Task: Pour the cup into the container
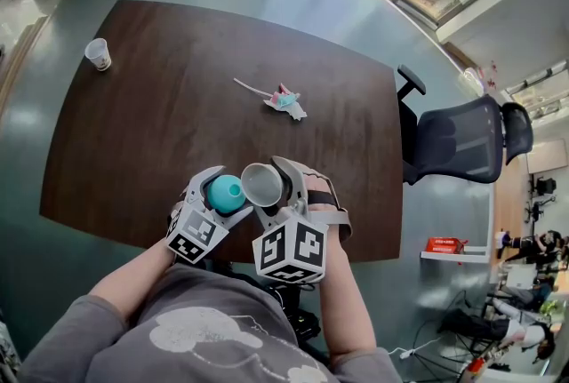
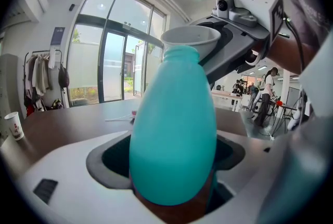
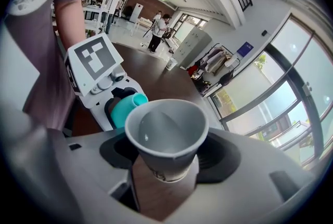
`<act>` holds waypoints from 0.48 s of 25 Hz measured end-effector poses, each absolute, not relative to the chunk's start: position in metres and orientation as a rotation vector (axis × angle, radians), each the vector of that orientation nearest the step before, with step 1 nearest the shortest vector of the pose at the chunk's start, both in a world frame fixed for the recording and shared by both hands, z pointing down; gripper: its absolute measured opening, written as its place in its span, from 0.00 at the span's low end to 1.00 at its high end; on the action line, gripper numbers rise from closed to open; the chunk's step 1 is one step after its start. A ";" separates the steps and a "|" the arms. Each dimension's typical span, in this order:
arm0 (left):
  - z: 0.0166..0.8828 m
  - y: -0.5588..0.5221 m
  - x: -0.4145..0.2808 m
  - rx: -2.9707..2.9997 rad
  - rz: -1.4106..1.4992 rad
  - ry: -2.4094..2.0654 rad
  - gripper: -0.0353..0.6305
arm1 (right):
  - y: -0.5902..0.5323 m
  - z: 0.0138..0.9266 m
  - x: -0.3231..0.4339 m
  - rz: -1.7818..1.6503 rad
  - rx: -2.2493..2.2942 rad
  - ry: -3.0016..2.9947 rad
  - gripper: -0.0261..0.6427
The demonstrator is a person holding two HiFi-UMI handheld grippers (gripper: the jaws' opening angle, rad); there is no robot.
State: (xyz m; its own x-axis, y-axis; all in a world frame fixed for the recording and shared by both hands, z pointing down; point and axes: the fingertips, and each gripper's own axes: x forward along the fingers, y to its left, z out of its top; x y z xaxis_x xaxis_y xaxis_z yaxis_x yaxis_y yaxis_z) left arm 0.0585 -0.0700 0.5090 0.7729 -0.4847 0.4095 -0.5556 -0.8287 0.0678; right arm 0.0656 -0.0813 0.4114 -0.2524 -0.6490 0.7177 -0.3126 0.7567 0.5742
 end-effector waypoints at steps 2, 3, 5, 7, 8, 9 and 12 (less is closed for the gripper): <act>0.508 -0.072 0.059 2.783 0.567 -0.825 0.69 | -0.082 0.412 0.066 -0.393 0.733 -1.840 0.48; 0.508 -0.072 0.059 2.783 0.567 -0.825 0.69 | -0.082 0.412 0.066 -0.397 0.730 -1.835 0.48; 0.509 -0.073 0.059 2.784 0.566 -0.828 0.69 | -0.082 0.411 0.066 -0.405 0.726 -1.821 0.48; 0.507 -0.073 0.060 2.783 0.568 -0.827 0.69 | -0.082 0.409 0.066 -0.412 0.724 -1.809 0.47; 0.505 -0.073 0.060 2.784 0.567 -0.826 0.69 | -0.083 0.409 0.066 -0.414 0.724 -1.805 0.47; 0.504 -0.074 0.061 2.784 0.566 -0.825 0.69 | -0.083 0.409 0.066 -0.415 0.724 -1.802 0.47; 0.506 -0.075 0.061 2.787 0.562 -0.833 0.69 | -0.083 0.409 0.066 -0.420 0.721 -1.790 0.47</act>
State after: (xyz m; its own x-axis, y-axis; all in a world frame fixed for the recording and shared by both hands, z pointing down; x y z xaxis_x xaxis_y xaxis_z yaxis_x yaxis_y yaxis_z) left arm 0.0613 -0.0746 0.5059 0.7719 -0.4910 0.4039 -0.5584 -0.8273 0.0615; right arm 0.0657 -0.0831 0.4095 -0.2079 -0.6566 0.7250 -0.2653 0.7513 0.6043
